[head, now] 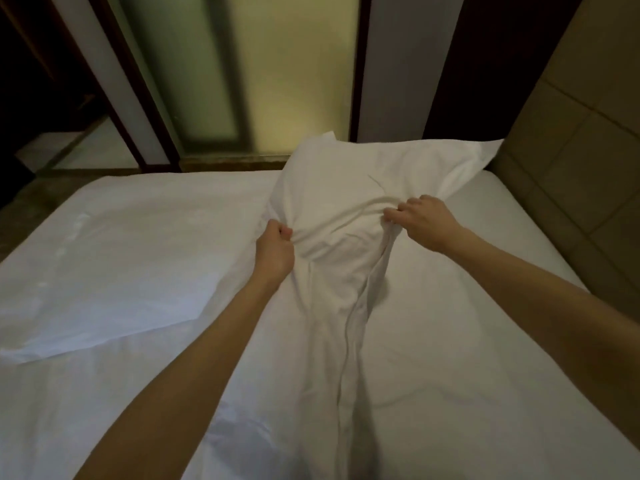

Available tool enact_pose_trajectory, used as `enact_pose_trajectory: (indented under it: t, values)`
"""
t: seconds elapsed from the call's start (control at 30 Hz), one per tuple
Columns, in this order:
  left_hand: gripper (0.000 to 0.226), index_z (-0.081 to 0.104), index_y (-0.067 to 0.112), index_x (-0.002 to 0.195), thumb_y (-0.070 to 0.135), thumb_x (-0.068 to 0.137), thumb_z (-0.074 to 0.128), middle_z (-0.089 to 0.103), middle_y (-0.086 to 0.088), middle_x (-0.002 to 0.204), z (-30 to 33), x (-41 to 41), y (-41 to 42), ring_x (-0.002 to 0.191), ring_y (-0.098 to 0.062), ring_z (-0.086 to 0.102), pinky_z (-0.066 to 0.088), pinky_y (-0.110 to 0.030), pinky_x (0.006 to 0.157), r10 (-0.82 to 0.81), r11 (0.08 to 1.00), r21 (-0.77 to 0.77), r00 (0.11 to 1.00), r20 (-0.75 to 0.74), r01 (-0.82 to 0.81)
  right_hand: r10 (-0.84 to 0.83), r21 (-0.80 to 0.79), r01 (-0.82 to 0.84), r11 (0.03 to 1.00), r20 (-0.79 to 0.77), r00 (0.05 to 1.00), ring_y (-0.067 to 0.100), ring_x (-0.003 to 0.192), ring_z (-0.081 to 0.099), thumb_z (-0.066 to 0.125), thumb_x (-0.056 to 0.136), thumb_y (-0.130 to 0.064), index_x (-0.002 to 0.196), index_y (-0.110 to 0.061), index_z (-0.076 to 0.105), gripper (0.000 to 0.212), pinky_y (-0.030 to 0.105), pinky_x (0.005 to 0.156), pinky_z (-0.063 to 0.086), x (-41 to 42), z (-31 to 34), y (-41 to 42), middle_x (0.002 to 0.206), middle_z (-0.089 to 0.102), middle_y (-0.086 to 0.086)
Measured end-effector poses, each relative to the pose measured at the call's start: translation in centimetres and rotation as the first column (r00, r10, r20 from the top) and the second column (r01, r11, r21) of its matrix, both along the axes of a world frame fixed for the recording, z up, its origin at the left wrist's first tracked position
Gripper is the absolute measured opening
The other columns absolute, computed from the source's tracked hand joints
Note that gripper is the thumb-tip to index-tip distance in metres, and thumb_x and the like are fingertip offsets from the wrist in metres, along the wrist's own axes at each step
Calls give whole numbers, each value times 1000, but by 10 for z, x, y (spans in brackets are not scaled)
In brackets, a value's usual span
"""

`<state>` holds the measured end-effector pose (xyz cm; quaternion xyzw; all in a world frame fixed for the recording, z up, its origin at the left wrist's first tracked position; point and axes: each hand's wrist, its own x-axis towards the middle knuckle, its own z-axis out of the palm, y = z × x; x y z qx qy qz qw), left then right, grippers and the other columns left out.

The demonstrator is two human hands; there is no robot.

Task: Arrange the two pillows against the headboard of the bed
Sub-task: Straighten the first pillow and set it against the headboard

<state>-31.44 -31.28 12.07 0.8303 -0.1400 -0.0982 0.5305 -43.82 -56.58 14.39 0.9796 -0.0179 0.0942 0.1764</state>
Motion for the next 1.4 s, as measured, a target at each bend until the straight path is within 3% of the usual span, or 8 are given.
enact_pose_trajectory:
  t: [0.2,0.33,0.5,0.67,0.97,1.13,1.27,1.4]
  values:
    - [14,49,5,92,-3,87,37,59,-22,109,-83,-59,-117,99,-31,56,41,-31,78,-22,977,210,993,-119,47,-349,177,361,916,-97,932,33,105,51,44,86,-2,122,-11,47,37,41,82,38,-49,-81,-79,113,57,12]
    - [16,49,-2,101,2,89,38,58,-22,111,-117,-71,-172,101,-35,57,45,-40,86,-145,919,356,985,-92,168,-377,355,442,823,-240,895,33,107,49,46,89,-8,125,-14,44,36,42,87,38,-83,-132,-94,123,53,12]
    - [34,47,19,129,29,98,36,49,-10,132,-137,-64,-181,112,-33,47,38,-41,89,-454,697,699,852,262,157,-453,667,477,572,-228,862,34,122,44,43,97,-24,138,-14,38,42,45,97,35,-99,-153,-91,140,44,12]
    - [53,15,32,150,44,99,23,14,7,161,-155,-41,-155,148,-18,12,15,-40,115,-711,497,832,665,229,245,-502,839,327,436,-75,862,29,141,25,42,97,-32,147,-14,27,55,45,112,22,-69,-159,-65,155,27,12]
    - [62,-7,43,148,62,92,12,-5,13,161,-198,13,-148,149,-14,-5,2,-45,118,-548,541,815,822,153,209,-430,723,508,469,-315,846,20,147,-14,14,95,-58,149,-39,-6,60,47,118,-4,-28,-238,-32,160,-14,-6]
    - [69,-7,39,149,68,88,9,-5,8,162,-231,34,-145,149,-19,-3,2,-47,118,-296,600,784,955,32,160,-549,705,659,261,-453,702,19,147,-12,11,93,-63,147,-39,-13,63,47,117,-4,-30,-271,-29,160,-16,-6]
    - [68,-2,30,151,61,92,11,1,0,162,-238,52,-135,149,-25,5,8,-48,118,-128,624,764,986,-106,164,-597,658,753,-9,-608,524,26,147,-4,15,94,-62,149,-34,-12,68,51,117,4,-32,-274,-22,160,-16,-3]
    - [67,11,21,151,57,95,19,20,-7,159,-228,73,-126,144,-26,23,16,-48,115,-138,694,681,972,-193,234,-699,769,556,-317,-585,411,35,143,20,36,95,-54,152,-24,2,73,52,113,21,-28,-255,-23,160,7,9]
